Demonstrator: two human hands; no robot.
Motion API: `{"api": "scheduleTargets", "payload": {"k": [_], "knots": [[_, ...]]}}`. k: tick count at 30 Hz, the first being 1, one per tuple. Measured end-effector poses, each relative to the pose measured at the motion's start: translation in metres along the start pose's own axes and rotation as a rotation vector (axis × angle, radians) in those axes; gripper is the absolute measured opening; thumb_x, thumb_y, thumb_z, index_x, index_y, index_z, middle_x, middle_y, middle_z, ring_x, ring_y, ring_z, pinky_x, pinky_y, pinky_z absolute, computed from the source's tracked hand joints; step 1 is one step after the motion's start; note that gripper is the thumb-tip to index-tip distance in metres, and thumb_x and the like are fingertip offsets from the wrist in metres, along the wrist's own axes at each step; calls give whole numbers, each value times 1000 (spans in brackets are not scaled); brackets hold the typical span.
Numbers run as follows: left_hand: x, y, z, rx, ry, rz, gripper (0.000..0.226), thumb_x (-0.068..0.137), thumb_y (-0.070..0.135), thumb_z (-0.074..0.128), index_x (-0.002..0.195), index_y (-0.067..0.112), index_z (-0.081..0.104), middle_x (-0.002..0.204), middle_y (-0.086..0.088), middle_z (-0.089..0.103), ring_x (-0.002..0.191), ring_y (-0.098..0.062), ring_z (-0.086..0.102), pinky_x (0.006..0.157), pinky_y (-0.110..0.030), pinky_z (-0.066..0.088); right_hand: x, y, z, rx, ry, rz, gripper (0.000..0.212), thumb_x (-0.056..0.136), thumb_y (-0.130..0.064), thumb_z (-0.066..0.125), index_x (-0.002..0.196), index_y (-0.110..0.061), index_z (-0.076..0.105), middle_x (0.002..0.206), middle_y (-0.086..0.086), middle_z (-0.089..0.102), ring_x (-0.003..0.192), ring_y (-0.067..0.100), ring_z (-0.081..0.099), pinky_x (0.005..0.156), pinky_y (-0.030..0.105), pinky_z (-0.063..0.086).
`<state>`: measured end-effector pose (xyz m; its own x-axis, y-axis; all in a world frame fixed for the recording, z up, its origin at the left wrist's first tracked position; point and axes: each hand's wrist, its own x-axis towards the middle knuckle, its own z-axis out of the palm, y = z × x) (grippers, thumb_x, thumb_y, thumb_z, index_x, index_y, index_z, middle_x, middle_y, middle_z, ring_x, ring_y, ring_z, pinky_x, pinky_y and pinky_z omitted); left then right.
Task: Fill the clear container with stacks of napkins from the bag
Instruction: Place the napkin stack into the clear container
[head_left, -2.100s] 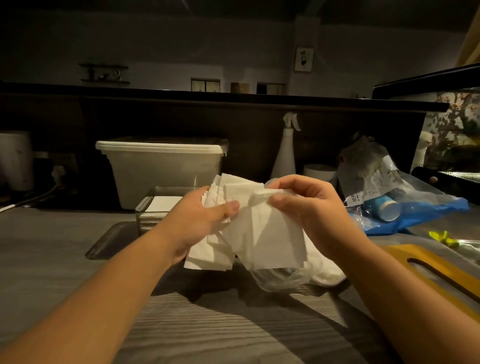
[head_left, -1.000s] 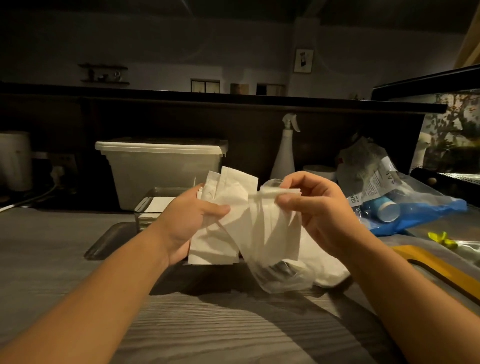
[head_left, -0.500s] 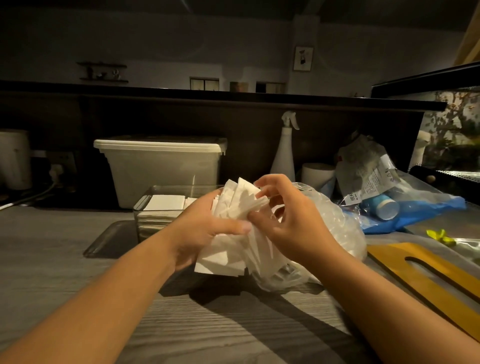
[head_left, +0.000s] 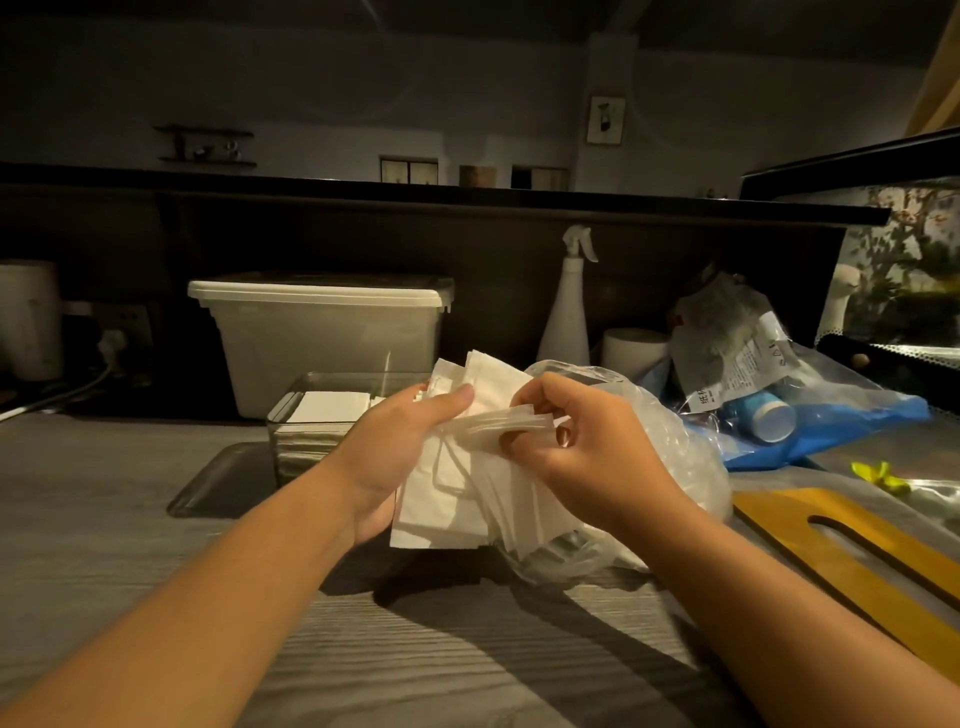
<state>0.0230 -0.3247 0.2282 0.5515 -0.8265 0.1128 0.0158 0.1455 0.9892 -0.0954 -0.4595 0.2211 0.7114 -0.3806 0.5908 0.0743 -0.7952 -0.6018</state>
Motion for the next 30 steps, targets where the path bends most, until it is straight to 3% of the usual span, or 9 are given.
{"api": "scheduleTargets", "payload": {"k": [3,5,7,10,13,18,23,28,30], "knots": [[1,-3,0,1,79,10,17,98,27,57,110,20,67,86,-5,77,73,-22,75,57,-32,58,0,1,-1,12,2,-36,17,86,-20,75,88,-32,64,84,-19,63,81,-3,57,61,8,43],[2,-2,-1,-17,100,16,17,98,26,58,109,19,68,90,-8,77,76,-25,75,65,-38,59,3,3,-5,101,31,-31,15,80,-20,76,83,-29,66,79,-18,63,78,0,57,65,13,44],[4,-1,-3,15,119,49,18,98,27,57,110,19,68,93,-8,77,79,-25,74,70,-41,59,5,4,-11,318,22,-13,13,71,-19,74,81,-23,68,80,-11,66,80,9,61,70,23,49],[4,-1,-2,126,115,105,16,100,30,52,105,26,67,83,5,77,72,-13,73,61,-31,57,7,5,-14,600,-4,72,19,68,-13,74,86,-14,68,88,6,70,87,22,67,77,32,56],[2,-2,1,180,74,133,17,99,36,52,107,31,66,87,10,76,79,-8,72,61,-24,54,8,6,-5,628,76,225,20,76,-9,80,92,-13,68,96,5,72,95,23,69,79,32,57],[1,-1,1,103,17,109,21,95,38,53,106,30,68,92,4,77,86,-17,74,69,-33,55,8,8,3,554,135,344,18,84,-12,76,100,-14,67,101,0,71,99,19,68,84,31,57],[2,-3,-1,23,-3,53,25,98,35,50,112,25,68,96,-1,77,88,-20,74,74,-38,57,8,6,2,586,137,399,16,84,-14,77,98,-14,69,99,2,71,101,24,68,93,43,56],[4,-1,-3,-93,96,49,26,99,31,53,114,14,65,100,-9,76,90,-26,74,80,-46,58,11,10,-6,646,267,384,14,83,-7,73,95,-10,67,94,8,70,96,30,66,84,43,57],[4,0,-7,-135,134,64,27,100,33,52,117,18,64,101,-7,76,92,-26,74,79,-44,58,11,9,-13,781,202,361,14,80,-4,70,91,-10,64,89,6,68,89,26,66,75,38,56]]}}
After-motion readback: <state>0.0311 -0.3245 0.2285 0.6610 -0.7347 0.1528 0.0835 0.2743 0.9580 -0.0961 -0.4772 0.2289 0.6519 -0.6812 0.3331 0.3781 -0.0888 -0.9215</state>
